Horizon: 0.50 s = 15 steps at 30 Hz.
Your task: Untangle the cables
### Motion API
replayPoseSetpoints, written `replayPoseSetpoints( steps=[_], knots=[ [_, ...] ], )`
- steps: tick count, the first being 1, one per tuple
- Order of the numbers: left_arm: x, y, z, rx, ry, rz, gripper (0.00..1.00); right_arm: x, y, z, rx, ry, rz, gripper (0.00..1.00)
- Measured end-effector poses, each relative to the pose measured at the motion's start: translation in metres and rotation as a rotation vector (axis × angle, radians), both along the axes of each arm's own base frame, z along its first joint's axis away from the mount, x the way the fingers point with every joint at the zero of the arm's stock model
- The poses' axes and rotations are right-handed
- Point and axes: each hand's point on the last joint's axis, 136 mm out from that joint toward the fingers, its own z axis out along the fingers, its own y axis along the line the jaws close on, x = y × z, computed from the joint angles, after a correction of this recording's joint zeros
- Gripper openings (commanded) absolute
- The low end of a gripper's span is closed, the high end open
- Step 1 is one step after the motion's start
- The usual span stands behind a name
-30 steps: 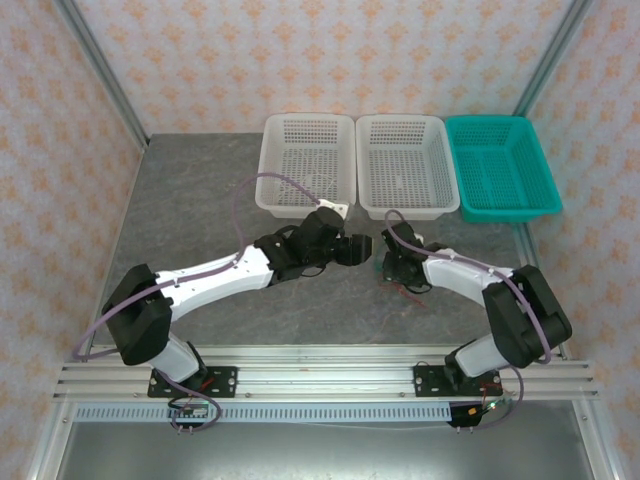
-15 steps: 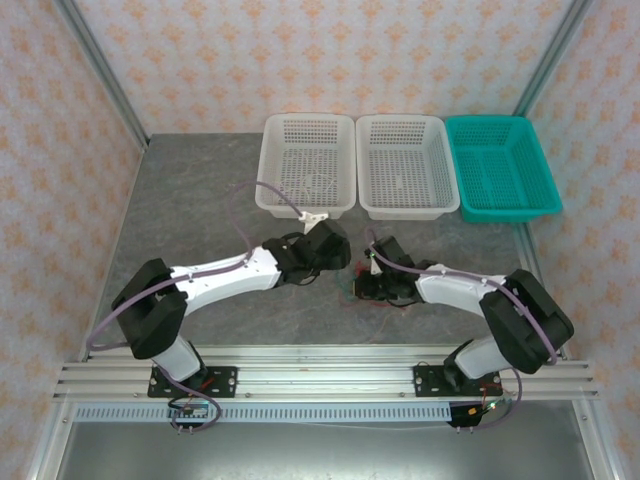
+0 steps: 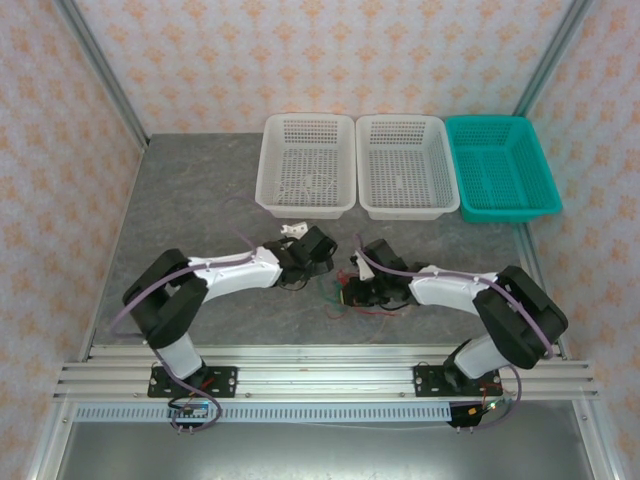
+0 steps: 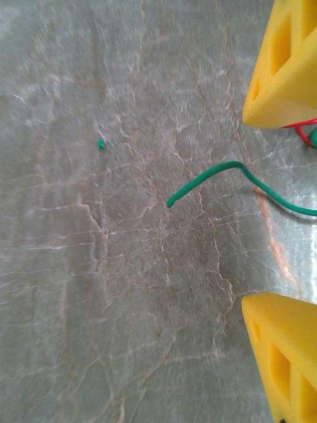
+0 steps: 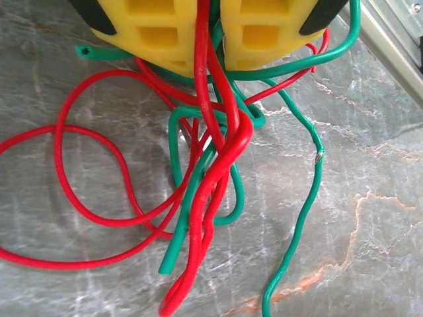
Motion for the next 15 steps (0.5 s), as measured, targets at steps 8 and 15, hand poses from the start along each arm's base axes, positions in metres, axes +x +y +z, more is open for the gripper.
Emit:
replayPoseSetpoints(
  steps=[8, 15],
  knots=[
    [0.02, -0.01, -0.019, -0.009, 0.015, 0.063, 0.29, -0.004, 0.003, 0.0, 0.005, 0.001, 0.022, 0.12],
    [0.03, 0.004, -0.018, -0.01, -0.003, 0.123, 0.0, 0.001, -0.001, -0.002, -0.027, -0.02, 0.0, 0.2]
  ],
)
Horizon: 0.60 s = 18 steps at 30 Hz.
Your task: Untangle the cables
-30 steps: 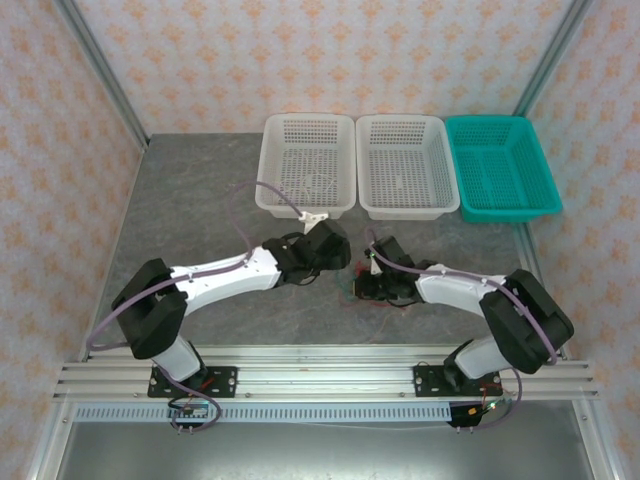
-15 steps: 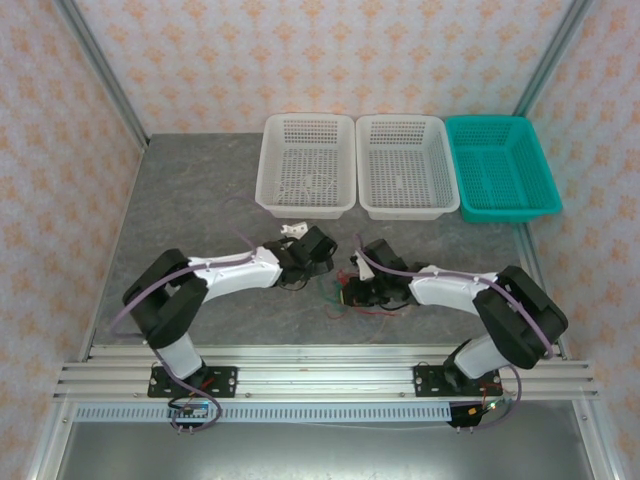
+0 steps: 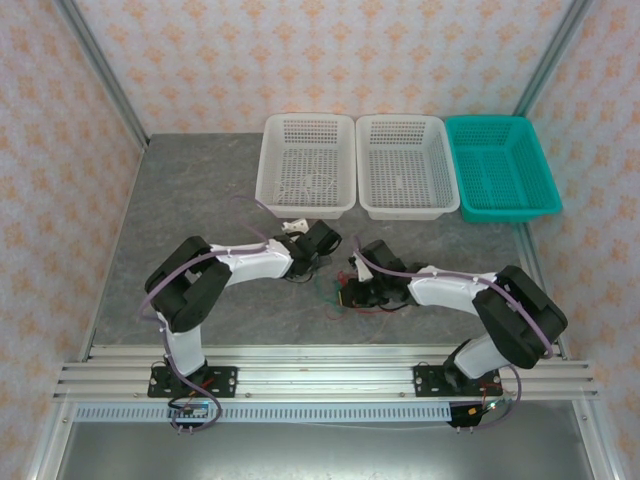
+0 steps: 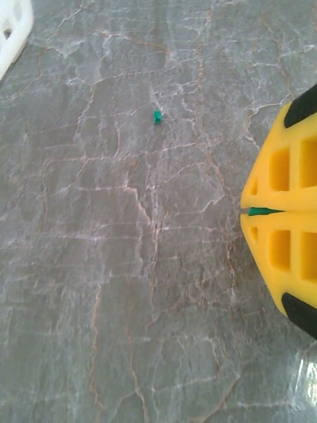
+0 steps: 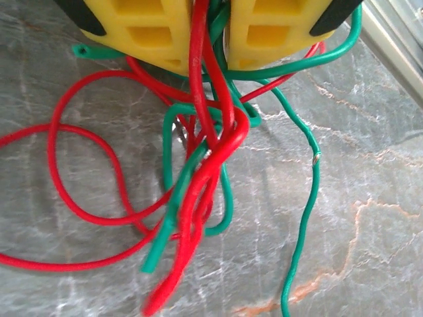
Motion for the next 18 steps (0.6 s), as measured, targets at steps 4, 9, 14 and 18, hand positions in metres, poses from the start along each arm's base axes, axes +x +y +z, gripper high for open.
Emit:
replayPoseSetpoints(
  steps=[4, 9, 14, 18],
  knots=[
    [-0.004, 0.016, 0.016, -0.001, -0.03, 0.007, 0.0, 0.011, -0.007, -0.004, -0.063, -0.016, -0.062, 0.23],
    [-0.012, 0.058, 0.065, -0.001, -0.124, 0.03, 0.0, 0.037, -0.015, -0.006, -0.126, -0.025, -0.195, 0.27],
    [-0.037, 0.102, 0.097, 0.042, -0.198, 0.045, 0.0, 0.062, -0.043, -0.007, -0.12, 0.006, -0.37, 0.31],
    [-0.051, 0.142, 0.102, 0.062, -0.22, 0.117, 0.0, 0.078, -0.064, -0.005, -0.107, 0.027, -0.49, 0.35]
  ],
)
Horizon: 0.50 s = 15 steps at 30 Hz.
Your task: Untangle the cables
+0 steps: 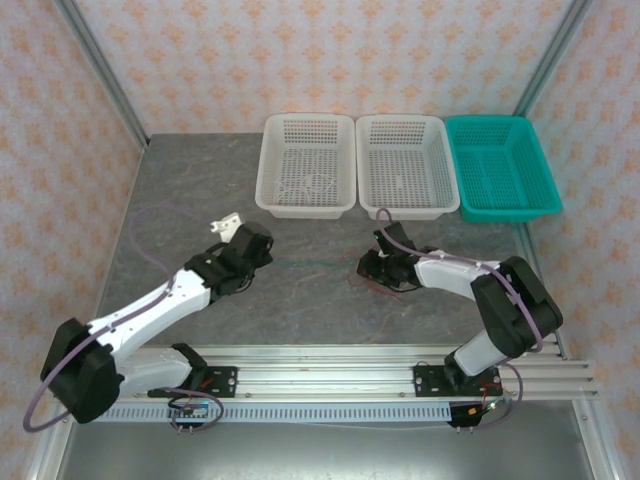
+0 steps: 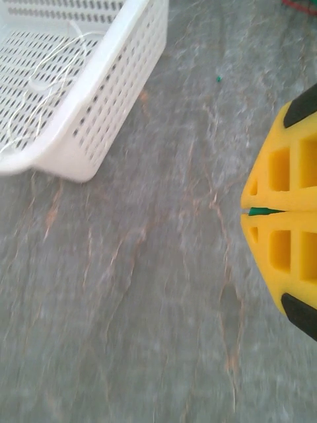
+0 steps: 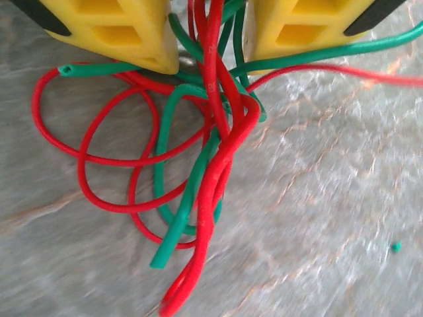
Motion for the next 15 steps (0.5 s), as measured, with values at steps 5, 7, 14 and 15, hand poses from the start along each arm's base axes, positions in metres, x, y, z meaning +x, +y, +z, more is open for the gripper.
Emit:
replayPoseSetpoints(
  steps=[5, 7, 14, 15],
  knots=[
    [-0.015, 0.013, -0.01, 0.003, 0.022, 0.009, 0.0, 0.0, -0.005, 0.001, 0.004, 0.014, -0.043, 0.35],
    [-0.018, 0.021, -0.009, 0.021, 0.024, 0.028, 0.0, -0.003, -0.017, -0.001, -0.023, 0.018, -0.092, 0.38],
    [-0.027, 0.087, -0.004, 0.066, 0.051, 0.22, 0.0, -0.017, -0.085, 0.001, -0.139, 0.0, -0.332, 0.46],
    [-0.027, 0.09, -0.002, 0.065, 0.049, 0.224, 0.0, -0.019, -0.089, 0.001, -0.152, -0.001, -0.34, 0.47]
  ],
)
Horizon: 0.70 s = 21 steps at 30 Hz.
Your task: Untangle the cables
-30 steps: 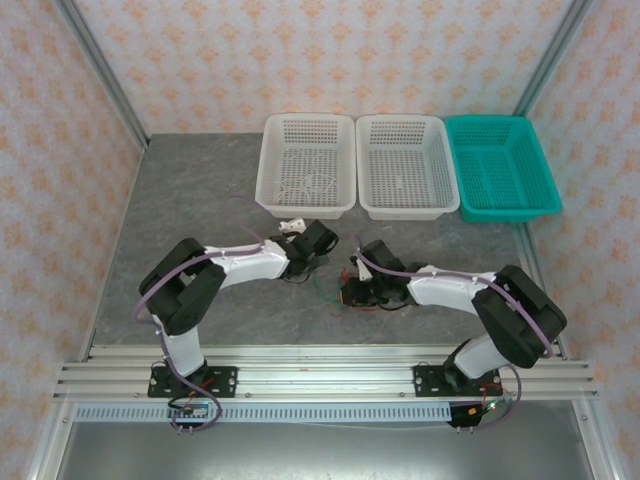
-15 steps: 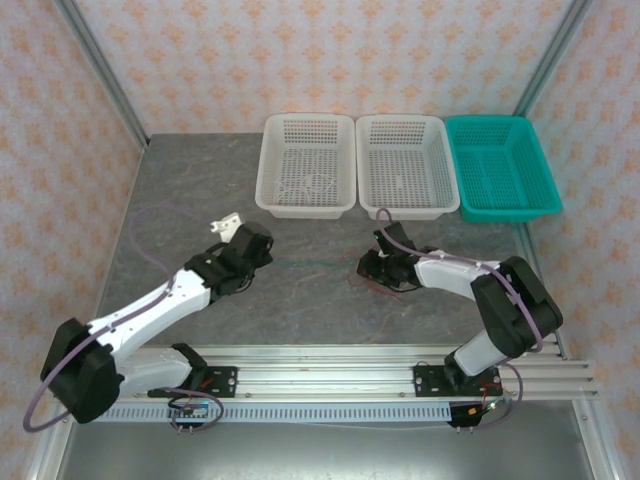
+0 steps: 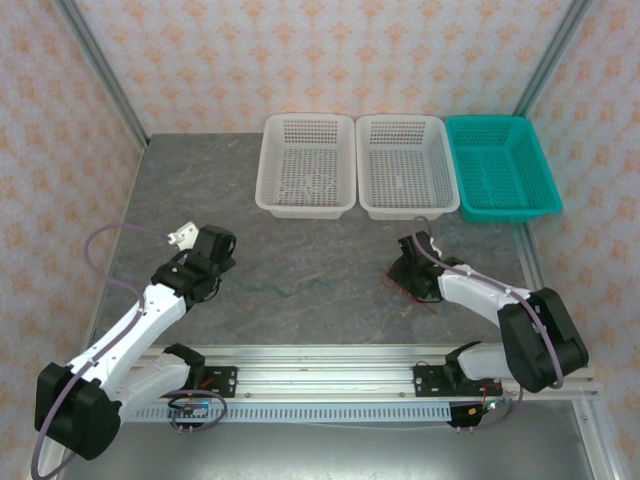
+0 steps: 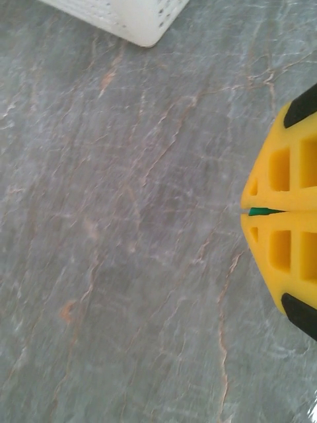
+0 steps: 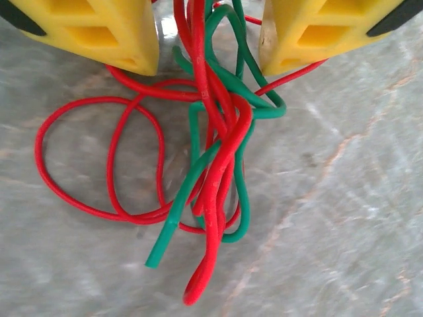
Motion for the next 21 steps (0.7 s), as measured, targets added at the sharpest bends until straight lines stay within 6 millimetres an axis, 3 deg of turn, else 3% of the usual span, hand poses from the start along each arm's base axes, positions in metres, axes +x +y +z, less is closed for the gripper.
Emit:
replayPoseSetpoints(
  steps=[2, 6, 10, 17, 21],
  knots=[
    [0.0, -0.001, 0.0, -0.008, 0.004, -0.013, 0.0, -0.002, -0.002, 0.001, -0.008, -0.001, -0.001, 0.53],
    [-0.001, -0.007, -0.002, -0.019, 0.018, -0.052, 0.0, -0.005, -0.001, 0.006, -0.006, 0.001, 0.028, 0.78],
    [0.001, -0.018, -0.002, -0.044, 0.023, -0.116, 0.0, 0.0, 0.003, 0.029, 0.009, -0.05, 0.052, 0.99],
    [0.01, -0.05, 0.018, -0.14, -0.06, -0.294, 0.0, 0.017, 0.0, 0.105, 0.036, -0.28, 0.048, 1.0],
    [0.018, -0.072, 0.059, -0.213, -0.172, -0.394, 0.0, 0.023, 0.003, 0.146, 0.061, -0.398, 0.07, 1.0]
  ],
)
